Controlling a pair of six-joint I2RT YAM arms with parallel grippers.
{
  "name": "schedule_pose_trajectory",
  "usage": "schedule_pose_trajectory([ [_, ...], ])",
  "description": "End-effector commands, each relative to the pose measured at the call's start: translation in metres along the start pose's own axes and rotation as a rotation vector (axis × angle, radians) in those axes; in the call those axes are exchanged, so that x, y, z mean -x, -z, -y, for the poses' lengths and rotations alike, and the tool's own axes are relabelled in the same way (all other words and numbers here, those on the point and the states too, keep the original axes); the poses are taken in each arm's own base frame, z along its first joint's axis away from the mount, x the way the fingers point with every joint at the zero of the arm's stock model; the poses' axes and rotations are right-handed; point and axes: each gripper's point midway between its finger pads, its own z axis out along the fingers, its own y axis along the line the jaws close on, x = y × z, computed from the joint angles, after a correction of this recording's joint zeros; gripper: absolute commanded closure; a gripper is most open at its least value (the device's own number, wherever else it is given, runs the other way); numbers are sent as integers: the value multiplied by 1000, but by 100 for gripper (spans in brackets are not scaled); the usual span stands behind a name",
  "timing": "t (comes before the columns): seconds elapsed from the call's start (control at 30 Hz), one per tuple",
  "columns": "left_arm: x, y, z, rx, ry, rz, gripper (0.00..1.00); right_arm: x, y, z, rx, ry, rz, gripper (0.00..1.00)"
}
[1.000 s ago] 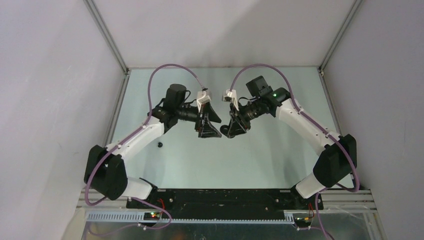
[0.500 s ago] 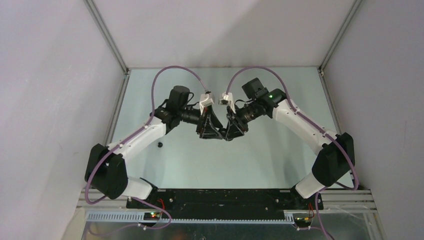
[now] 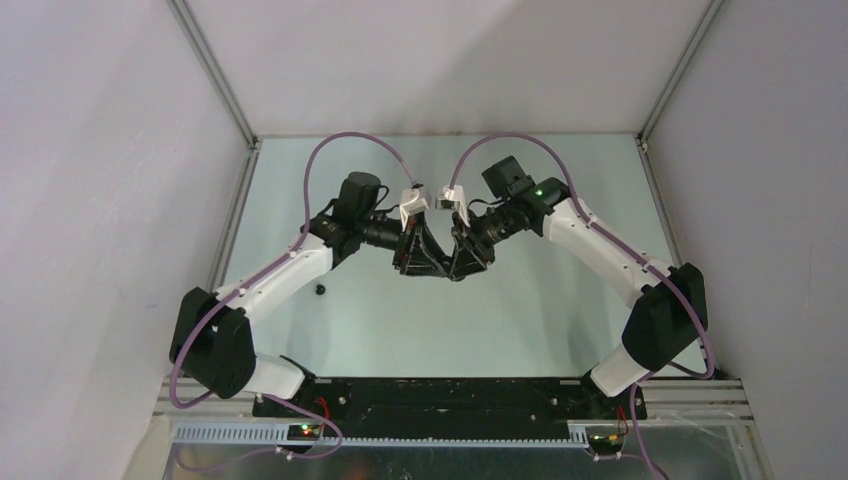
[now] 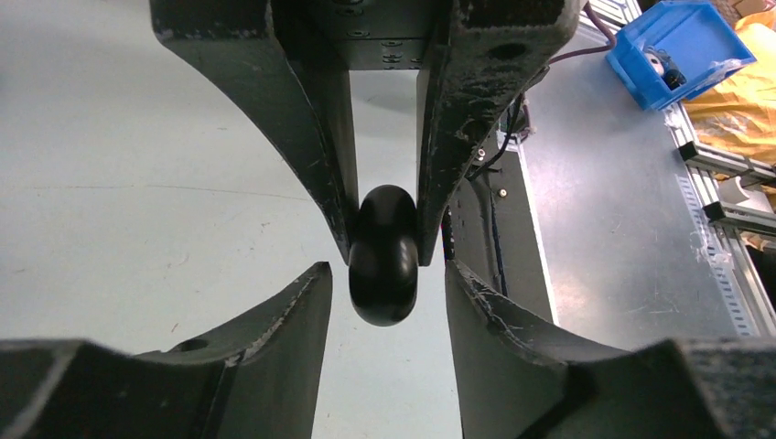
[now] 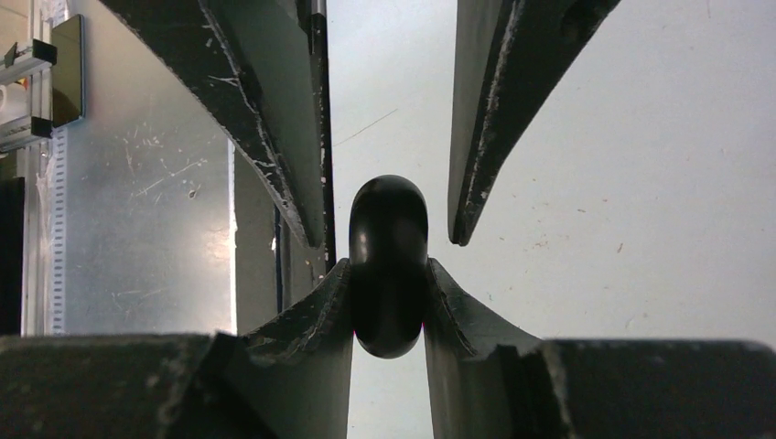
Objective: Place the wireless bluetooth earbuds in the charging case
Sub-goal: Pick up the charging case at the center of the board.
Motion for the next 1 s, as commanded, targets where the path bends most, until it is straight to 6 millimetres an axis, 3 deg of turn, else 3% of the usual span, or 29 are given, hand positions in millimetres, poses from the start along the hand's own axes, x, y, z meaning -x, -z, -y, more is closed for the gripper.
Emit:
schedule_pose_trajectory([
  [0.0, 19, -1, 7, -27, -69, 17, 44, 16, 8, 2, -26, 35, 47, 72],
  [0.23, 19, -3, 10, -36, -73, 9, 54, 16, 8, 1, -25, 38, 47, 72],
  [0.47, 19, -4, 11, -34, -81, 5, 82, 15, 6, 0, -24, 43, 41, 71],
  [0.57, 18, -5, 12, -35, -85, 1, 92, 15, 6, 0, -24, 43, 39, 67],
  [0.73, 15, -4, 13, -28, -96, -10, 96, 16, 14, -2, 1, 22, 44, 49],
  [0.97, 13, -3, 12, -26, -106, -17, 96, 16, 27, 1, 12, -13, 66, 39],
])
